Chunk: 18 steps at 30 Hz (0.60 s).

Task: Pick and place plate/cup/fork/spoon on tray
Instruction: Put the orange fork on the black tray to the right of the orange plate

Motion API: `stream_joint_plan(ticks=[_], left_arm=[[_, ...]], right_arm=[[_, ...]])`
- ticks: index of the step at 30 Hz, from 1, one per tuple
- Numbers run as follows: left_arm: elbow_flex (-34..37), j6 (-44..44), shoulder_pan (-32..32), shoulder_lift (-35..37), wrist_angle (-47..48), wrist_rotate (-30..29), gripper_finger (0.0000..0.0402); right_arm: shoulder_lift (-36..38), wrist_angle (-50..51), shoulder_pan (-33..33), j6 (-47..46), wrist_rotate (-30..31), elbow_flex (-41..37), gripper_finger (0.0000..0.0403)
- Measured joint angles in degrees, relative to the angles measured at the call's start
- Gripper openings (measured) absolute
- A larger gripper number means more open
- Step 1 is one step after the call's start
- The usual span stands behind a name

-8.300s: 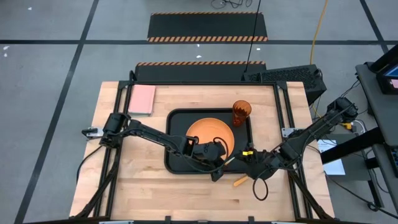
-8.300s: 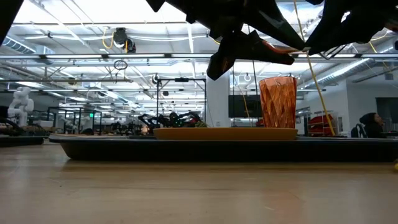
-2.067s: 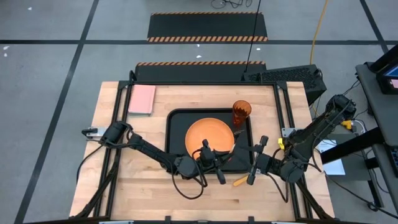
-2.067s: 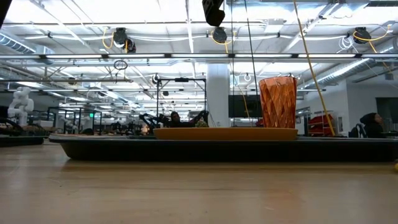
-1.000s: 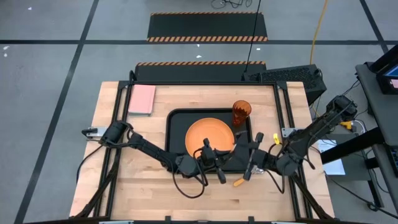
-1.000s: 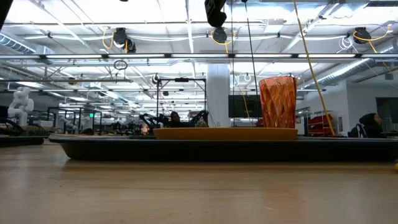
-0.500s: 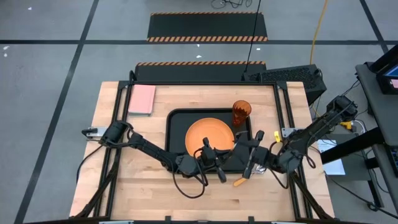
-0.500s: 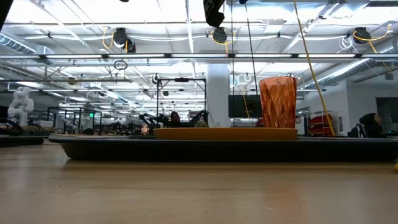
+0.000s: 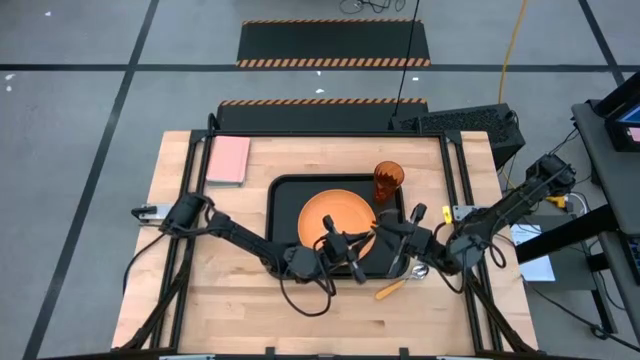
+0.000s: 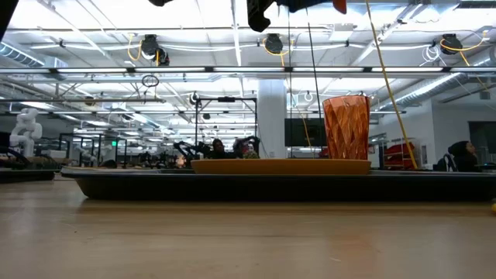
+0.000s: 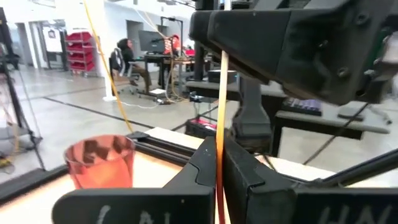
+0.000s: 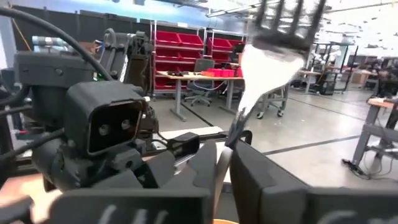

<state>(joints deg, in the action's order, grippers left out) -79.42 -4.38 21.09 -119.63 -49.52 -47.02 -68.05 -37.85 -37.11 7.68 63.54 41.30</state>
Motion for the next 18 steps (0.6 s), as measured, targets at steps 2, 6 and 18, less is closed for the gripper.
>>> stream_joint_plan(ticks=[2,6,18], left_arm=[[-0.03,-0.58,-0.49,0.00,0.65,0.43,0.0014],[-0.11,0.65,-1.46,0.16,4.27,2.18,0.0049],[-0.04,0.62,-0.17,5.52,21.93,2.81,0.0143]], right_arm=[[0.00,-0.30,0.36,0.17,0.11,0.02,0.0010],[-0.04,-0.22,1.03,0.16,0.81,0.02,0.0011],[1.50,1.18,-1.72,0.71,9.07,0.04,0.0001]])
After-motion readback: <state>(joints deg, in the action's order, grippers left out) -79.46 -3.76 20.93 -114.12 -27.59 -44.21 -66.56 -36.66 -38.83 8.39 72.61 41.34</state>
